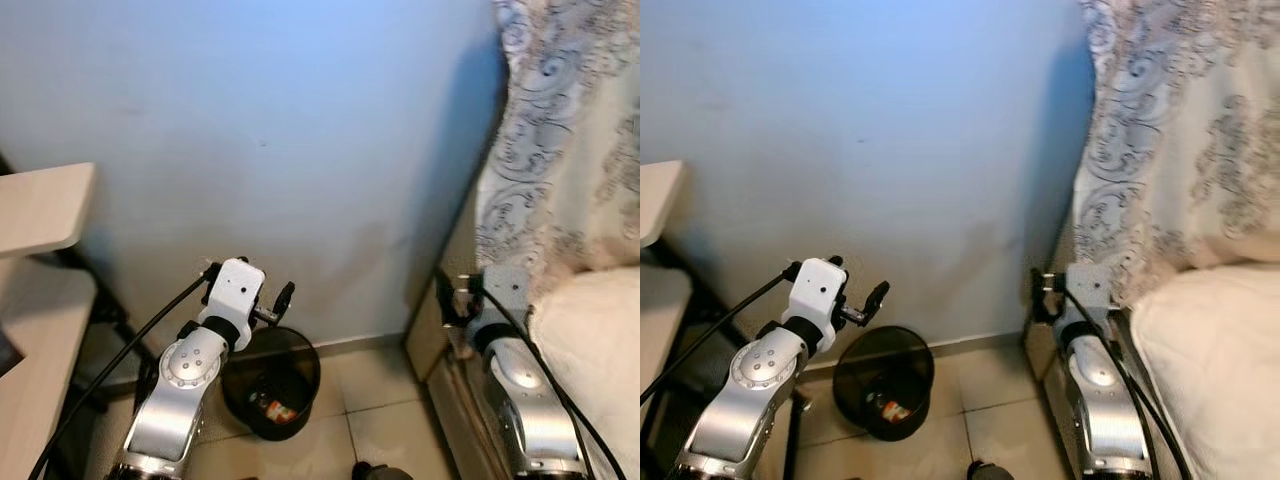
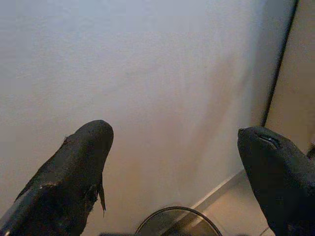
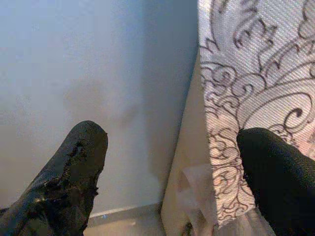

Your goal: Clean up the room

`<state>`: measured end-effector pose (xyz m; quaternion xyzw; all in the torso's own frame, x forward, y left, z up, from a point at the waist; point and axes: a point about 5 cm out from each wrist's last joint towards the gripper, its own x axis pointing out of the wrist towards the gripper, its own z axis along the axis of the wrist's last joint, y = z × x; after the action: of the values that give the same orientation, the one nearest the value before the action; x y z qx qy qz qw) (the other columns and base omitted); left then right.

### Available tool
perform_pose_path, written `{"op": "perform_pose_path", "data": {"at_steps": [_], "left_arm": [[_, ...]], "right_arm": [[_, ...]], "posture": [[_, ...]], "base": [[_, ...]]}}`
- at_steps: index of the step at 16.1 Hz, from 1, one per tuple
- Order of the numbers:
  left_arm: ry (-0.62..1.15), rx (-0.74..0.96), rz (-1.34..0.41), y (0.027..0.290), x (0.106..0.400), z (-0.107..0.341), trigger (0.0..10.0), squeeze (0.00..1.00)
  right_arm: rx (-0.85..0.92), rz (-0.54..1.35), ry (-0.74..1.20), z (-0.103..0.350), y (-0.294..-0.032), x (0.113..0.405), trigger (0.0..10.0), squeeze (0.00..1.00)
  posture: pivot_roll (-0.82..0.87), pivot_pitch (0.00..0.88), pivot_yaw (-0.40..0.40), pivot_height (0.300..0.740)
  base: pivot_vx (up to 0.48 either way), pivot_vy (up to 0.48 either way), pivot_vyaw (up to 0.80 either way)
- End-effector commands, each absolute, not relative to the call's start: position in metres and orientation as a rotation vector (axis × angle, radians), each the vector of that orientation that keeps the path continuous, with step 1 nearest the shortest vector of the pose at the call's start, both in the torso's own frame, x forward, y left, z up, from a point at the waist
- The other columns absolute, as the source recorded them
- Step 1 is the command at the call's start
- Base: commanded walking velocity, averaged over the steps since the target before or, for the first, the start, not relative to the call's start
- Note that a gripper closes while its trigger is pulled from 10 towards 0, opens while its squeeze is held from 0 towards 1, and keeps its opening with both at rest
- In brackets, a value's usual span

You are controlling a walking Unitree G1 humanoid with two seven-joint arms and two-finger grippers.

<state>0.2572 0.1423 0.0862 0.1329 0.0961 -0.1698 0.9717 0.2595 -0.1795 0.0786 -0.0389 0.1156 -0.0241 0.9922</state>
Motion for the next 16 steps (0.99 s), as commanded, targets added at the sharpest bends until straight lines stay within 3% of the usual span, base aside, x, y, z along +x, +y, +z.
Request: {"op": "perform_pose_path", "data": {"at_steps": [1,7,8,10,16], "left_arm": [[0.196,0.280,-0.322,0.144,0.255,0.085,10.0,0.00],[0.187,0.288,-0.289,0.146,0.253,0.084,10.0,0.00],[0.182,0.285,-0.284,0.147,0.254,0.087,10.0,0.00],[0.180,0.286,-0.280,0.147,0.255,0.088,10.0,0.00],[0.168,0.282,-0.276,0.146,0.257,0.090,10.0,0.00]], "right_arm": [[-0.084,-0.055,0.249,0.080,-0.180,0.257,10.0,0.00],[-0.079,-0.067,0.275,0.084,-0.179,0.258,10.0,0.00],[-0.188,-0.090,0.299,0.084,-0.183,0.257,10.0,0.00],[-0.224,-0.108,0.295,0.084,-0.187,0.255,10.0,0.00],[-0.111,-0.119,0.211,0.097,-0.186,0.257,10.0,0.00]], "posture": [[0.04,0.000,0.022,0.740],[0.05,0.000,0.021,0.740],[0.04,0.000,0.022,0.740],[0.05,0.000,0.024,0.740],[0.05,0.000,0.023,0.740]], "base": [[0.000,0.000,-0.79],[0.000,0.000,-0.79],[0.000,0.000,-0.79],[0.000,0.000,-0.75],[0.000,0.000,-0.74]]}}
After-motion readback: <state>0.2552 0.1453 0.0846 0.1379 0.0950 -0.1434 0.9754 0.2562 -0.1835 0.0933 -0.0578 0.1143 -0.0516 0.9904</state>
